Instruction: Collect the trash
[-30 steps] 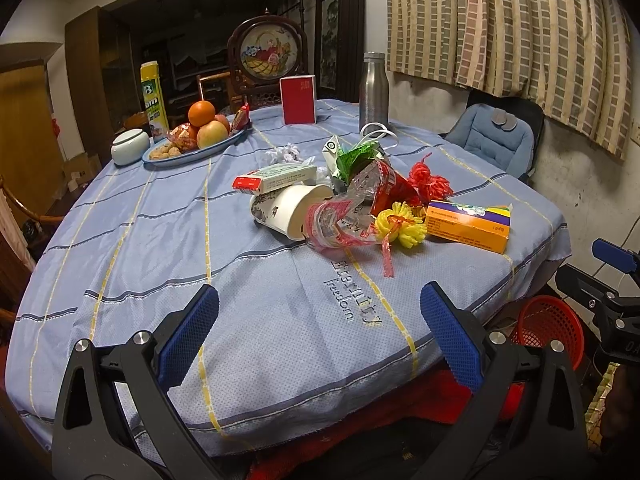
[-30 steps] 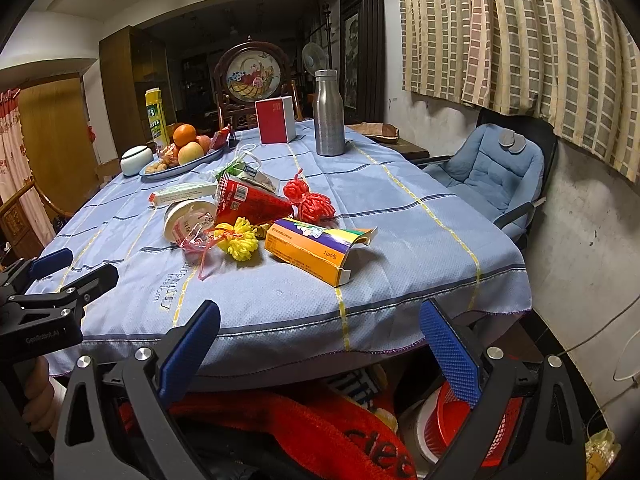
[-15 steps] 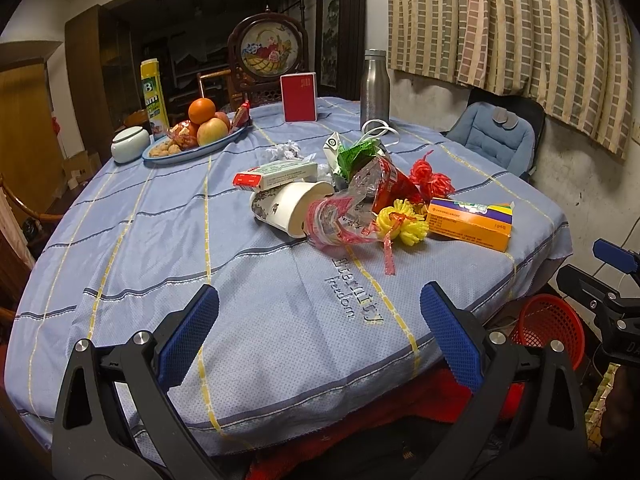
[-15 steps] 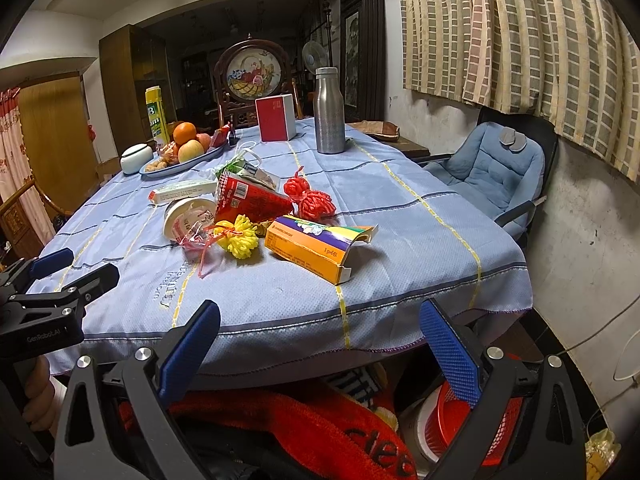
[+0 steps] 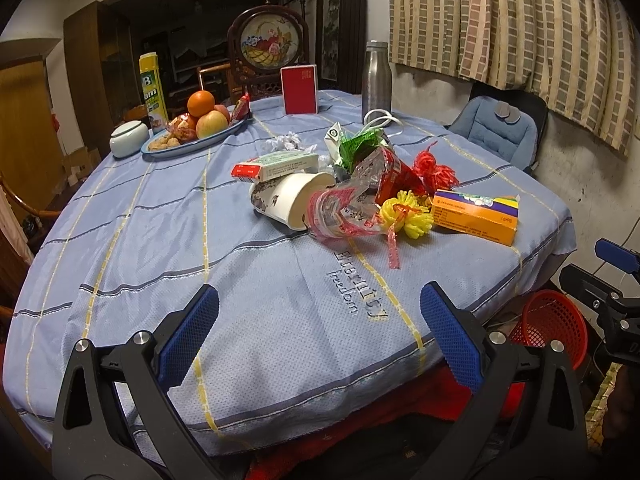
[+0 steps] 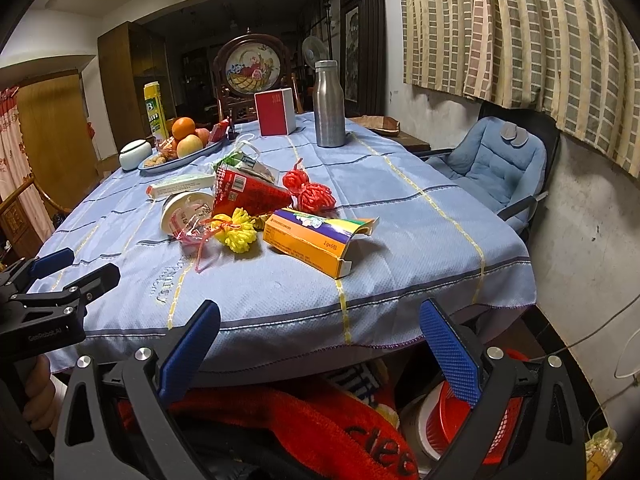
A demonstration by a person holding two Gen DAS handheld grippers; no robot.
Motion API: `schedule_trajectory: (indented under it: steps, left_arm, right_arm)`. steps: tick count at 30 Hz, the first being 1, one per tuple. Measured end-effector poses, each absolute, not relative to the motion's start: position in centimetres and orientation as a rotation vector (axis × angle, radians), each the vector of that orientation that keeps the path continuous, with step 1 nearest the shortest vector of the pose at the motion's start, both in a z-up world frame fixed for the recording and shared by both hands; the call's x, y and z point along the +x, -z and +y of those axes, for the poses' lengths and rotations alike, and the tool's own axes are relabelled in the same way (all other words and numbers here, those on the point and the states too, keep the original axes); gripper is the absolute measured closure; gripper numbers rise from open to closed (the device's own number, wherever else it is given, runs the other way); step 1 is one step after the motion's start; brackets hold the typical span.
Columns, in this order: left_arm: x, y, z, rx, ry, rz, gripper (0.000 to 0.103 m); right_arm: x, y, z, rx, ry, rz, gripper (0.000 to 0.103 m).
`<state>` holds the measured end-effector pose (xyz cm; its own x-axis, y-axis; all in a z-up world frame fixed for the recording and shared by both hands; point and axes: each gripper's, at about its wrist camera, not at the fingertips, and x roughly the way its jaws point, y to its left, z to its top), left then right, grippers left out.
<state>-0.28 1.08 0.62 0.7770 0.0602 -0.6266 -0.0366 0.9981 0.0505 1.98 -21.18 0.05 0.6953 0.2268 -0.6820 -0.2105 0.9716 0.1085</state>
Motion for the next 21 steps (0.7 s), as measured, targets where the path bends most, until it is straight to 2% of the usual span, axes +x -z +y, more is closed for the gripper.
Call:
schedule_trajectory:
  steps: [21]
  left_arm:
    - [3.6,1.5,2.4,0.037,-0.091,0.772,0.007]
  right_arm:
    - [6.6,2.8,-20.7,-0.016,-0.221,0.833,0.006]
